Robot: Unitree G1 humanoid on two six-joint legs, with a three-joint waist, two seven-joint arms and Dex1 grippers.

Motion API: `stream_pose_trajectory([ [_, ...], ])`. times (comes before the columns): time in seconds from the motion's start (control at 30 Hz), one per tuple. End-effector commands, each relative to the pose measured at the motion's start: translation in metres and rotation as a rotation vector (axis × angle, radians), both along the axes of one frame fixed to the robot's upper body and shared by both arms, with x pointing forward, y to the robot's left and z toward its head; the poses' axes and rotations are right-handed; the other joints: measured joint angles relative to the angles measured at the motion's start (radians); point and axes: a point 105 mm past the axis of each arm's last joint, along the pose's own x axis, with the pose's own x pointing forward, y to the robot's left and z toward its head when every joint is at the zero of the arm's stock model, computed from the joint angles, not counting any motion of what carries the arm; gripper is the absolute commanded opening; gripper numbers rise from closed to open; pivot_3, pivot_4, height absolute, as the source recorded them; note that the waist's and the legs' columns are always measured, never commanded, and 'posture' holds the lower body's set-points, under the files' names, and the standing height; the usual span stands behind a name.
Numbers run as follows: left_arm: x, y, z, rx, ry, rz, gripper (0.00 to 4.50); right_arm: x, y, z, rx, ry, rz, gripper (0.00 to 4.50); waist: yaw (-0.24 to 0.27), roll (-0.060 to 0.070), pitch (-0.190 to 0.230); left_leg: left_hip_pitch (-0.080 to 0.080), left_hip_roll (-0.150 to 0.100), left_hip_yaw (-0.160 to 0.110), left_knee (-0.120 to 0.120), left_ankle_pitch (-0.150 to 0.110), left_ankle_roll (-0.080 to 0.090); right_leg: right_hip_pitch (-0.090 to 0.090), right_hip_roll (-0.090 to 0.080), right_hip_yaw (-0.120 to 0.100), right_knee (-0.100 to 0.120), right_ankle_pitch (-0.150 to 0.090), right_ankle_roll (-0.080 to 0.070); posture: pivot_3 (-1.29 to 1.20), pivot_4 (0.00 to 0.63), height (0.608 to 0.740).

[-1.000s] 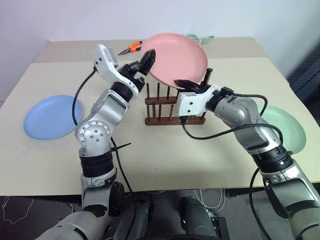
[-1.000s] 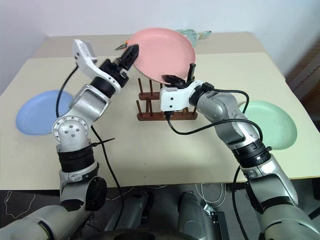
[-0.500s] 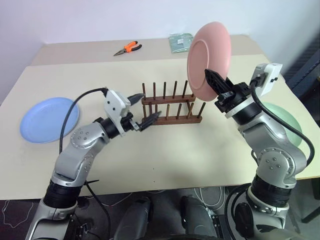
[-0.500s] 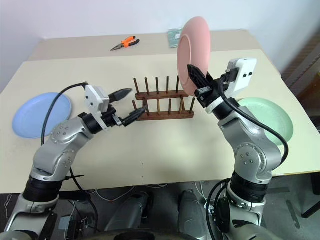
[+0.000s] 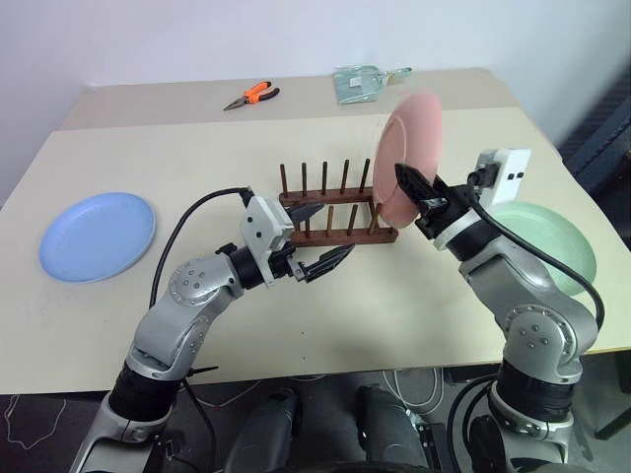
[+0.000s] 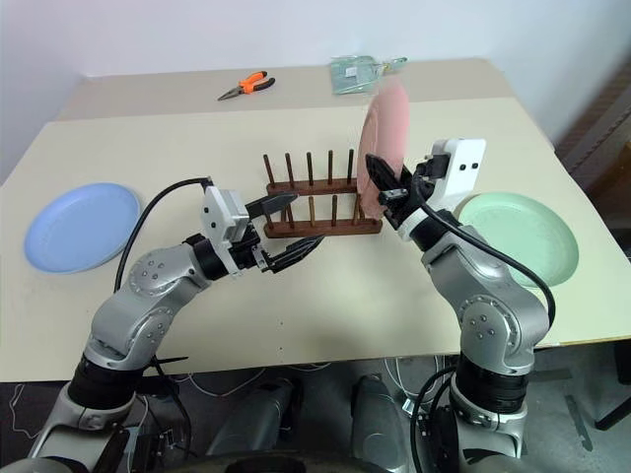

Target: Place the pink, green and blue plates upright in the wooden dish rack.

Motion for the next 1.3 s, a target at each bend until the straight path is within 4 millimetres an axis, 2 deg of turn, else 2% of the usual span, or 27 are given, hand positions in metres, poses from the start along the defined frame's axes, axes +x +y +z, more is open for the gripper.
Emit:
stream_pose_trajectory([
  [0.03,-0.008,-0.005,0.006,-0.008,-0.037,-0.026,4.24,-0.001,-0.006,0.023,-0.098,-0.131,-0.052,3.3,0.002,0.0,0.0,0.0,0.0,0.0,0.0,0.0,0.0,0.0,0.0,0.0,0.0,0.0,0.0,0.0,0.15,0.739],
  [0.07,-0.008,-0.005,0.005,-0.005,-0.034,-0.026,4.24,-0.001,-0.009,0.026,-0.131,-0.159,-0.063,3.72,0.002,0.0,0.0,0.0,0.0,0.0,0.0,0.0,0.0,0.0,0.0,0.0,0.0,0.0,0.0,0.0,0.15,0.739],
  [0.13,-0.007,-0.005,0.001,0.005,-0.026,-0.023,4.24,-0.01,-0.019,0.032,-0.198,-0.211,-0.026,3.72,0.003,0.0,0.0,0.0,0.0,0.001,0.0,0.0,0.0,0.0,0.0,0.0,0.0,0.0,0.0,0.0,0.15,0.739],
  [0.23,-0.007,-0.004,-0.004,0.016,-0.012,-0.027,4.24,-0.028,-0.045,0.019,-0.337,-0.184,0.049,3.72,0.012,0.0,0.0,0.0,0.0,0.001,0.0,0.0,0.001,0.001,0.0,0.0,-0.002,0.0,0.0,0.0,0.15,0.739],
  [0.3,-0.007,-0.003,-0.008,0.03,-0.003,-0.032,4.24,-0.037,-0.066,-0.004,-0.461,-0.086,0.065,3.72,0.019,0.0,0.0,-0.001,0.0,0.001,0.001,-0.002,0.003,0.003,0.0,-0.001,-0.004,0.0,0.001,0.0,0.15,0.739],
  [0.43,-0.006,-0.004,-0.015,0.052,0.011,-0.044,4.24,-0.03,-0.12,-0.064,-0.846,0.14,-0.116,3.72,0.008,0.0,0.0,-0.001,0.0,0.006,0.005,-0.003,0.005,0.003,-0.001,0.0,-0.004,0.0,0.001,0.0,0.15,0.739],
  [0.53,-0.006,-0.007,-0.017,0.057,0.013,-0.056,4.24,-0.023,-0.148,-0.087,-0.975,0.223,-0.228,3.72,0.002,0.0,0.0,0.001,0.004,0.015,0.007,-0.003,0.005,0.003,-0.002,0.003,-0.004,0.002,-0.001,0.0,0.15,0.739],
  [0.63,-0.005,-0.008,-0.018,0.056,0.016,-0.06,4.24,-0.018,-0.164,-0.107,-1.039,0.311,-0.299,2.85,0.001,0.0,0.0,0.003,0.007,0.018,0.007,-0.003,0.006,0.003,-0.001,0.003,-0.004,0.003,-0.002,0.0,0.15,0.739],
  [0.67,-0.005,-0.008,-0.018,0.057,0.017,-0.059,4.24,-0.016,-0.165,-0.11,-1.042,0.324,-0.305,2.43,0.002,0.0,0.0,0.003,0.007,0.018,0.007,-0.003,0.006,0.003,-0.001,0.003,-0.004,0.003,-0.002,0.0,0.15,0.739],
  [0.8,-0.005,-0.004,-0.019,0.06,0.023,-0.047,4.24,-0.01,-0.166,-0.11,-1.044,0.328,-0.338,0.29,0.009,0.001,0.0,0.002,0.007,0.018,0.007,-0.004,0.006,0.003,-0.001,0.003,-0.004,0.004,-0.002,0.0,0.15,0.739],
  [0.83,-0.005,-0.003,-0.02,0.059,0.025,-0.042,4.24,-0.008,-0.165,-0.107,-1.039,0.319,-0.346,0.07,0.01,0.001,0.0,0.002,0.007,0.018,0.007,-0.004,0.006,0.003,-0.001,0.003,-0.004,0.004,-0.002,0.0,0.15,0.739],
  [0.87,-0.005,-0.003,-0.02,0.058,0.026,-0.039,4.24,-0.007,-0.165,-0.105,-1.036,0.313,-0.351,0.07,0.01,0.001,0.0,0.002,0.007,0.018,0.007,-0.004,0.006,0.003,-0.001,0.003,-0.004,0.004,-0.002,0.0,0.15,0.739],
  [0.9,-0.004,-0.002,-0.021,0.059,0.028,-0.032,4.24,-0.005,-0.162,-0.096,-1.055,0.273,-0.353,0.07,0.01,0.0,0.0,0.002,0.007,0.018,0.007,-0.004,0.006,0.003,-0.001,0.003,-0.005,0.004,-0.001,0.0,0.15,0.739],
  [0.97,-0.002,0.004,-0.024,0.069,0.027,-0.005,4.24,0.005,-0.148,-0.055,-1.061,0.083,-0.369,0.07,0.007,0.001,0.0,0.002,0.007,0.018,0.007,-0.004,0.006,0.003,-0.001,0.003,-0.005,0.004,-0.001,0.0,0.15,0.739],
  [1.03,0.0,0.008,-0.025,0.075,0.023,0.017,4.24,0.01,-0.14,-0.023,-1.025,-0.047,-0.407,0.07,0.003,0.003,0.001,0.002,0.007,0.019,0.007,-0.004,0.006,0.002,-0.001,0.003,-0.005,0.004,-0.001,0.0,0.15,0.739],
  [1.1,0.008,0.02,-0.027,0.065,0.017,0.088,4.24,0.012,-0.115,0.043,-0.812,-0.281,-0.42,0.07,-0.004,0.004,0.002,0.002,0.009,0.019,0.007,-0.004,0.006,0.002,0.0,0.004,-0.005,0.005,-0.001,0.0,0.15,0.739],
  [1.13,0.011,0.024,-0.027,0.061,0.014,0.113,4.24,0.009,-0.107,0.065,-0.732,-0.361,-0.408,0.07,-0.007,0.004,0.002,0.002,0.01,0.019,0.007,-0.004,0.006,0.002,0.001,0.004,-0.005,0.006,-0.001,0.0,0.15,0.739],
  [1.17,0.013,0.03,-0.029,0.062,0.015,0.137,4.24,0.002,-0.094,0.092,-0.576,-0.448,-0.37,0.07,-0.01,0.005,0.002,0.002,0.01,0.019,0.007,-0.004,0.006,0.002,0.001,0.004,-0.005,0.006,-0.001,0.0,0.15,0.739],
  [1.2,0.014,0.034,-0.031,0.067,0.015,0.152,4.24,-0.005,-0.083,0.111,-0.435,-0.495,-0.316,0.07,-0.01,0.004,0.002,0.002,0.011,0.019,0.006,-0.004,0.006,0.002,0.002,0.004,-0.005,0.006,-0.001,0.0,0.15,0.739],
  [1.27,0.014,0.045,-0.038,0.096,0.01,0.178,4.24,-0.032,-0.047,0.141,-0.109,-0.572,-0.024,0.07,-0.01,0.003,0.002,0.002,0.012,0.017,0.006,-0.005,0.005,0.002,0.004,0.003,-0.005,0.008,0.002,0.0,0.15,0.739],
  [1.3,0.013,0.048,-0.039,0.099,0.008,0.18,4.24,-0.047,-0.031,0.15,0.028,-0.583,0.128,0.07,-0.008,0.003,0.002,0.002,0.014,0.016,0.006,-0.006,0.002,0.002,0.006,0.003,-0.006,0.008,0.001,0.0,0.15,0.739],
])
